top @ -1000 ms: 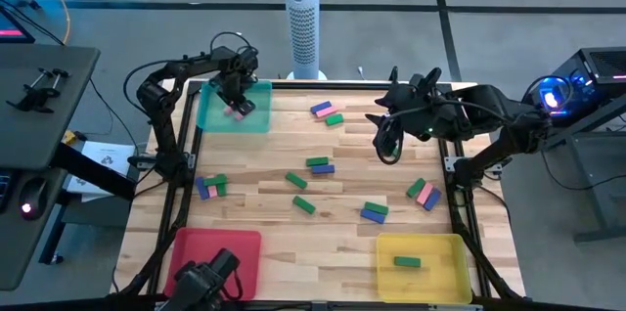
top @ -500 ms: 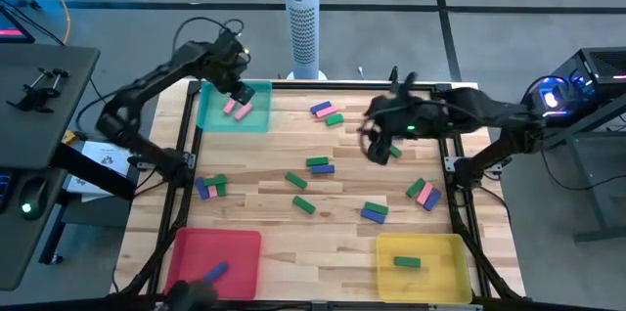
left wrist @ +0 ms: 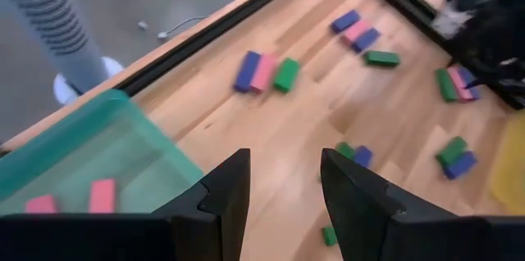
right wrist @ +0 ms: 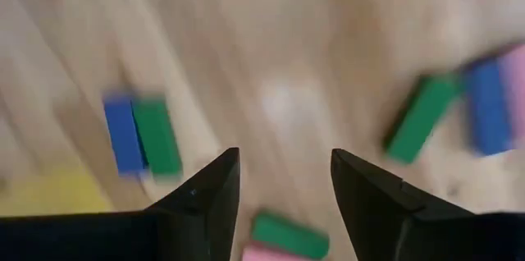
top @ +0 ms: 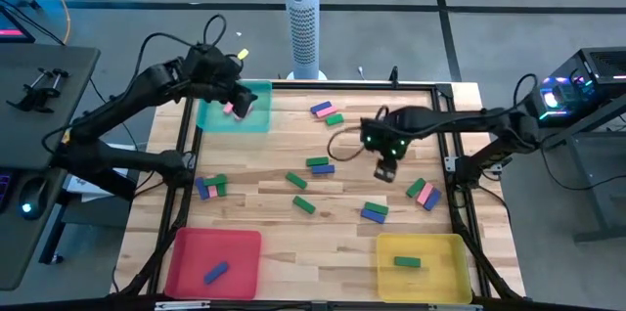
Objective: Sort blocks
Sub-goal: Put the green block into the yellow bin
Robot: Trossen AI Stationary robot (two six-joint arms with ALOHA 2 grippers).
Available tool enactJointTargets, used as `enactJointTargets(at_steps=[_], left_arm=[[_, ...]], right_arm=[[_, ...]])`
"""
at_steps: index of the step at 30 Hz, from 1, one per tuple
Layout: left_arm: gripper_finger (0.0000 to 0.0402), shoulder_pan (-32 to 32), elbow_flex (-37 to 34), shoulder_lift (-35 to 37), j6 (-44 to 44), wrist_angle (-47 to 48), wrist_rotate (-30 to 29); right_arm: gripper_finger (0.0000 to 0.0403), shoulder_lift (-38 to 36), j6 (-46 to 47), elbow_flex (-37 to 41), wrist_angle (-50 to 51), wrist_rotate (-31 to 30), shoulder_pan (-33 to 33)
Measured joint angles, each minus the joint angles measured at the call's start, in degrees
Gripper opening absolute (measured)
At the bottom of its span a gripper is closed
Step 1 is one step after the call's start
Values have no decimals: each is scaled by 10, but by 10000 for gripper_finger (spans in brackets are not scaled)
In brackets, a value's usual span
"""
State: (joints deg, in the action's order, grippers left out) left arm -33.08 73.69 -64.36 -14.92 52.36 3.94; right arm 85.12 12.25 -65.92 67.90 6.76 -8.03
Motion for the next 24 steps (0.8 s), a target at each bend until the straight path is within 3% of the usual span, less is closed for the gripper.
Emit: enactJointTargets(at_steps=[4, 11, 14, 20, 24], left_arm=[[138, 31, 0, 3, 0, 2, -2], [138, 68, 0, -2, 5, 2, -52], [138, 76, 0, -4, 7, 3, -71], [138, 81, 0, -5, 21, 3, -78], [138, 81, 0, -8, 21, 1, -83]], right_arm=[[203, 0, -107, 84, 3, 39, 17], [239, 0, -230, 181, -22, 32, 79], [241, 0, -239, 212, -40, 23, 115], [241, 1, -206, 229, -95, -85, 179], [241, 2, -174, 237, -119, -66, 187]])
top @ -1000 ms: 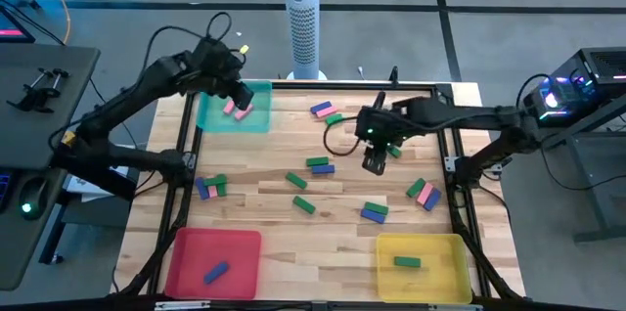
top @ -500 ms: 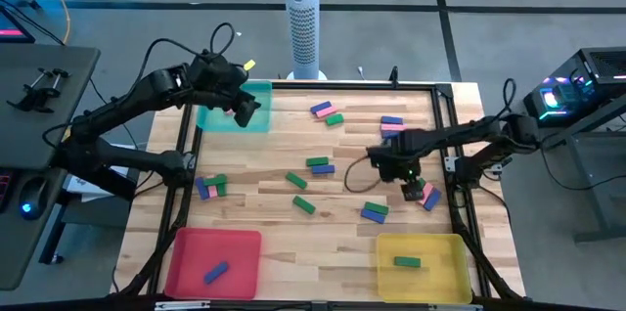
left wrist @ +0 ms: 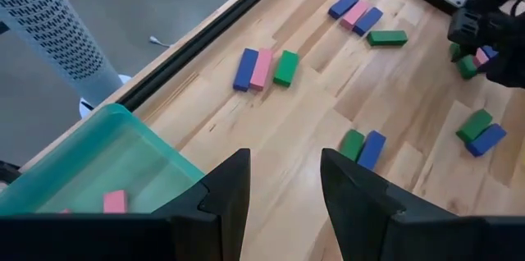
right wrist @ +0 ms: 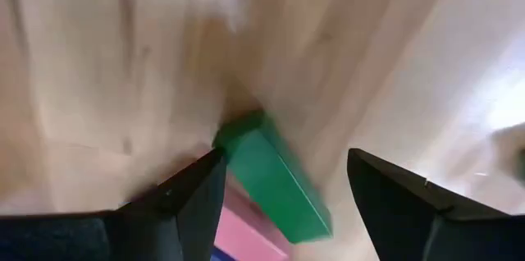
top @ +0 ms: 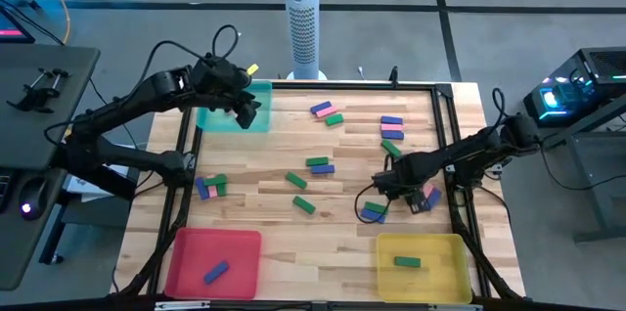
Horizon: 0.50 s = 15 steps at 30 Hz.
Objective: Sort blocks
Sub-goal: Put the green block into the yellow bin
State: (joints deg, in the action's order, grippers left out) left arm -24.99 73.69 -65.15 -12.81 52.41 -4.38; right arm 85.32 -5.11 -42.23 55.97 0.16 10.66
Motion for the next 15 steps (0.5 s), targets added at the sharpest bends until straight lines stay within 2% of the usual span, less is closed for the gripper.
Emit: enactJointTargets(at_steps=[5, 10, 12, 15], left_arm=[[138, 0, 0, -4, 9, -1, -11], [138, 0, 0, -7, 9, 0, -11], [138, 1, 0, -7, 9, 0, -11], [138, 5, 0, -7, 9, 0, -10]], right_arm=[[239, 19, 18, 3, -11, -36, 4], [220, 58, 17, -1, -9, -29, 4], [198, 68, 18, -2, -6, -25, 4], [137, 73, 50, -12, 1, -20, 4]])
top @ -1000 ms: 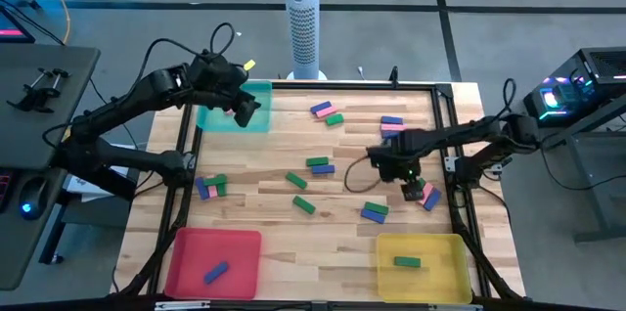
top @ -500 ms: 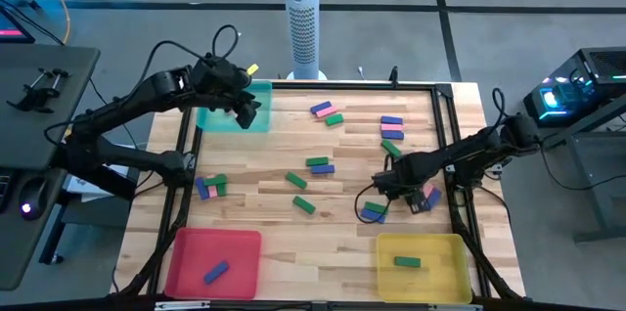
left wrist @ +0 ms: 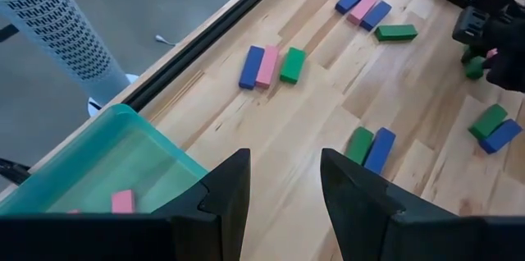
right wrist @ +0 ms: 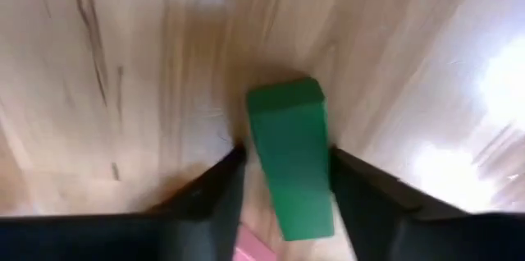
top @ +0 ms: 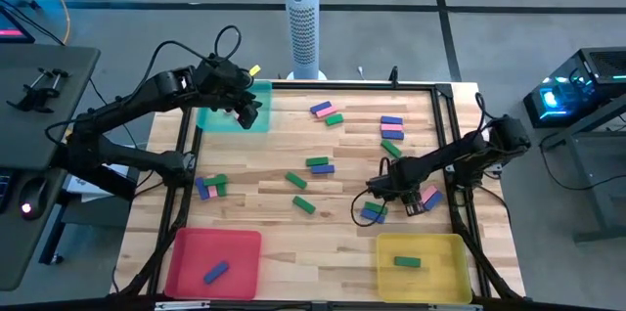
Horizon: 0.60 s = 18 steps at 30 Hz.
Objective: Sort blocks
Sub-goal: Put the green block into the yellow bin
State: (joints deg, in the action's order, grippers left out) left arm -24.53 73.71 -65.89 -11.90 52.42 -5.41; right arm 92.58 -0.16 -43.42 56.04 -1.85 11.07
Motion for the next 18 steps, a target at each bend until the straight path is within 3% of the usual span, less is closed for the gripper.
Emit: enactJointTargets(at_steps=[4, 9, 13, 18], left_arm=[[138, 6, 0, 0, 0, 0, 0], [138, 11, 0, 0, 0, 0, 2], [138, 11, 0, 0, -5, 0, 2], [138, 11, 0, 0, 1, -1, 1]], right_arm=[[40, -3, 100, -44, 14, 1, -6], [41, -40, 230, -161, 67, -8, 24], [41, -71, 311, -250, 45, -7, 85], [41, -75, 383, -266, -55, 51, 208]])
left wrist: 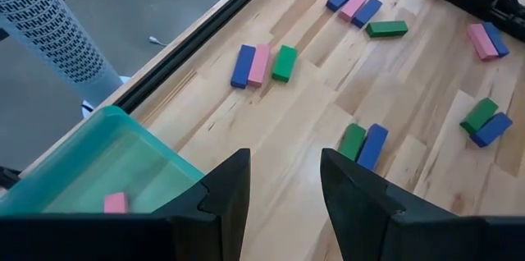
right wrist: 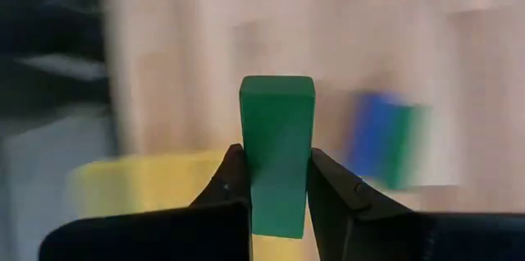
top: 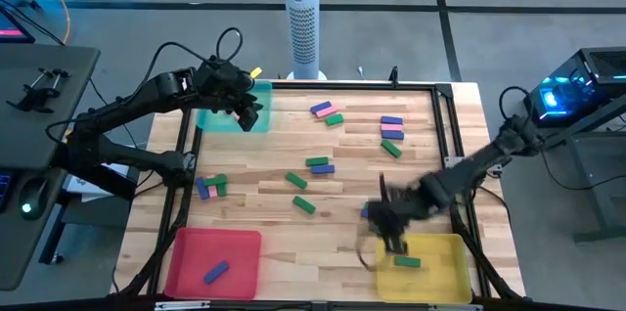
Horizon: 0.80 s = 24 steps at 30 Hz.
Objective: Sort blocks
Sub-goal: Put the green block into the yellow bin
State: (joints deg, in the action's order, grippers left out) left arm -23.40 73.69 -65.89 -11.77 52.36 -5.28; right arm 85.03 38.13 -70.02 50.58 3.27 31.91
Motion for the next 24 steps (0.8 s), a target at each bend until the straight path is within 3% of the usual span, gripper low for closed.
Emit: enactJointTargets(at_steps=[3, 6, 10, 21, 24], left_arm=[[138, 0, 0, 0, 11, 0, 0], [138, 0, 0, 0, 18, 0, -1], [138, 0, 0, 0, 20, -4, -2], [138, 0, 0, 0, 30, -44, -1], [138, 0, 0, 0, 30, -44, -1]], right_arm=[[41, 11, 82, 18, -74, 45, 75], [41, 29, 152, 24, -106, 48, 135], [41, 72, 178, 24, -118, 68, 179], [43, 194, 126, 24, -109, 131, 156], [66, 212, 125, 24, -96, 138, 147]])
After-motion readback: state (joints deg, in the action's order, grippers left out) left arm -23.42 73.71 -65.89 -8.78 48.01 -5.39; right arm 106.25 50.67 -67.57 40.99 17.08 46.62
